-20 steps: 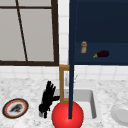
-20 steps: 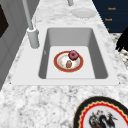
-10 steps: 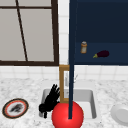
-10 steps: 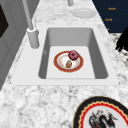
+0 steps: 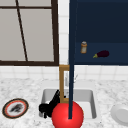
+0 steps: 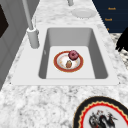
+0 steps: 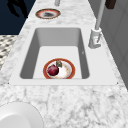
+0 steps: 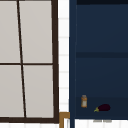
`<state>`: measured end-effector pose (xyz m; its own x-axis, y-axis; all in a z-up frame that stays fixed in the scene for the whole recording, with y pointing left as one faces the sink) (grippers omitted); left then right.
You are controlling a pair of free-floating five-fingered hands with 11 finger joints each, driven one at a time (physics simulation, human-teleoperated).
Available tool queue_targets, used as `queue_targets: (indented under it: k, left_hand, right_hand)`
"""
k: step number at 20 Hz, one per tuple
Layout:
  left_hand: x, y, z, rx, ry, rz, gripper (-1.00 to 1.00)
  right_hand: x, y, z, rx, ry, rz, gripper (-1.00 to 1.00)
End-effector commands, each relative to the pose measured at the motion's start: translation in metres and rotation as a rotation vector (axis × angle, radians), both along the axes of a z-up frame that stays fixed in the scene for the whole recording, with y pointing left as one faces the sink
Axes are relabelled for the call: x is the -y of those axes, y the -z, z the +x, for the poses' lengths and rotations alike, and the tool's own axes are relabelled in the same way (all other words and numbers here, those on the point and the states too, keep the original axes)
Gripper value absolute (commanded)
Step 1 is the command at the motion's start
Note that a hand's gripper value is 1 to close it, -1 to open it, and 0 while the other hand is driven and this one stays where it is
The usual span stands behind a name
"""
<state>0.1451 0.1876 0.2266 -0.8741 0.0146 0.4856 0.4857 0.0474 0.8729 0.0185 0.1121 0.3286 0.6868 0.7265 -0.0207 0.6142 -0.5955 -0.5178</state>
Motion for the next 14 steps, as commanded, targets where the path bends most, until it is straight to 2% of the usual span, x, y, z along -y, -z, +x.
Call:
queue_targets:
  k: [1,2,4,7,14]
  left_hand:
    - [0.0,0.0,0.0,0.0,0.0,0.0,0.0]
    - [0.0,0.0,0.0,0.0,0.0,0.0,0.0]
    - [0.0,0.0,0.0,0.0,0.0,0.0,0.0]
    - [0.0,0.0,0.0,0.0,0.0,0.0,0.0]
    - [0.0,0.0,0.0,0.0,0.0,0.0,0.0]
  right_hand:
    - [0.011,0.014,0.0,-0.057,-0.02,0.083,-1.0]
    - [0.011,0.019,0.0,-0.037,-0.039,0.097,-1.0]
    - [0.013,0.024,0.01,-0.001,-0.071,0.059,-1.0]
    - [0.014,0.049,0.009,-0.034,-0.108,0.043,-1.0]
    - [0.016,0.091,0.019,-0.048,-0.15,0.018,-1.0]
